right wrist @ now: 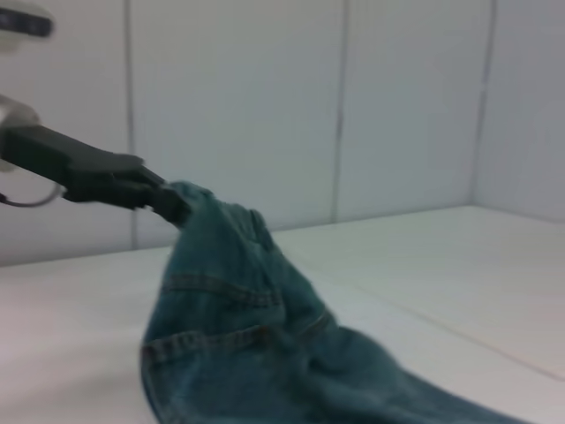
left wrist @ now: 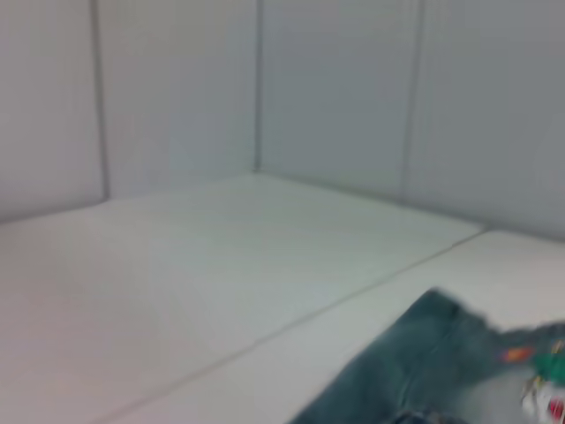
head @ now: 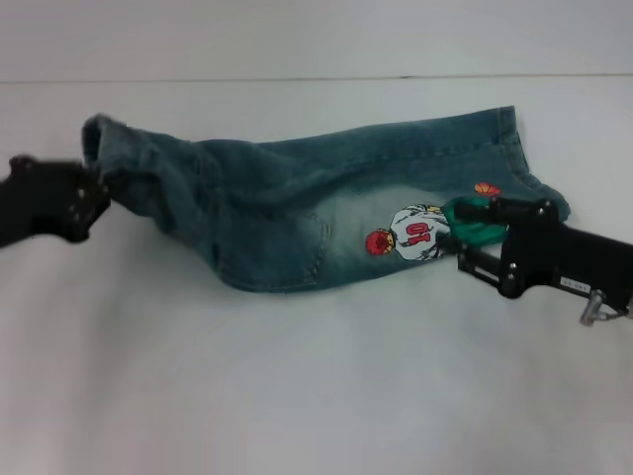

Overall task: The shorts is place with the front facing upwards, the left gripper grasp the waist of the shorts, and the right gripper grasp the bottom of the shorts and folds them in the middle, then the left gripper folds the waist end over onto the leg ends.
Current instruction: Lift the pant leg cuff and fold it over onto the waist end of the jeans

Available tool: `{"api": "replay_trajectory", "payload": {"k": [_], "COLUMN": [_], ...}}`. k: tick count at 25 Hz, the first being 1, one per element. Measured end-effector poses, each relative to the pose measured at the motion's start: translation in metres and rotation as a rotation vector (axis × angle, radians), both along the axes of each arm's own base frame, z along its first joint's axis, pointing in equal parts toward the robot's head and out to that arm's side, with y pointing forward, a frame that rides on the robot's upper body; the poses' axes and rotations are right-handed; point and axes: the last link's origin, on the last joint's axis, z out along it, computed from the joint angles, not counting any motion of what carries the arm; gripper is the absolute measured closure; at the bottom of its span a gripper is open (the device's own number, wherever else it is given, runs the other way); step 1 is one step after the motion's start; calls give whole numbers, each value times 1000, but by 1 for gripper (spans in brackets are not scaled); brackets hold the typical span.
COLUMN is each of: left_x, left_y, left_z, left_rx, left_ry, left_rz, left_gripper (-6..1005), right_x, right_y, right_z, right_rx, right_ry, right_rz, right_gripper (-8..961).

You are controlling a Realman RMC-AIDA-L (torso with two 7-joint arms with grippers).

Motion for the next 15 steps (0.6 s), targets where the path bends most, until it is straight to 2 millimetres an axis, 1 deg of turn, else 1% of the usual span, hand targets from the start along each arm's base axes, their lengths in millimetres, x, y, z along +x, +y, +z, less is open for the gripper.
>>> {"api": "replay_trajectory", "payload": {"k": [3,7,8,9,10,13,14,15], "left_x": [18,39,48,48,54,68,68,77], "left_y": [8,17,20,20,21,25,25,27], "left_z": [9,18,22,22,25,28,28,28], "left_rx": [-12,-28,-37,-37,-41,-62,-62,-77], "left_ry": [-20,-41,-47,-47,-48,-54,-54,-57], "left_rz": [-21,-50,-66,-66,-72,-83,-83,-94], "left_gripper": [957,953,952,951,950,947,946,946], "right_x": [0,-1,-2,-2,-3,-7,-8,-11], "right_y": [8,18,19,22,24,32,35,37], "right_z": [-4,-14,-18,-21,-25,-36,-41,-46], "right_rx": [37,67,71,78,83,95,96,93], "right_ry": [9,-1,-3,-10,-19,-43,-54,-65], "right_rz": [-28,-55,-59,-63,-65,-81,-85,-86], "right_gripper": [356,554,604,653,702,931,933,935]}}
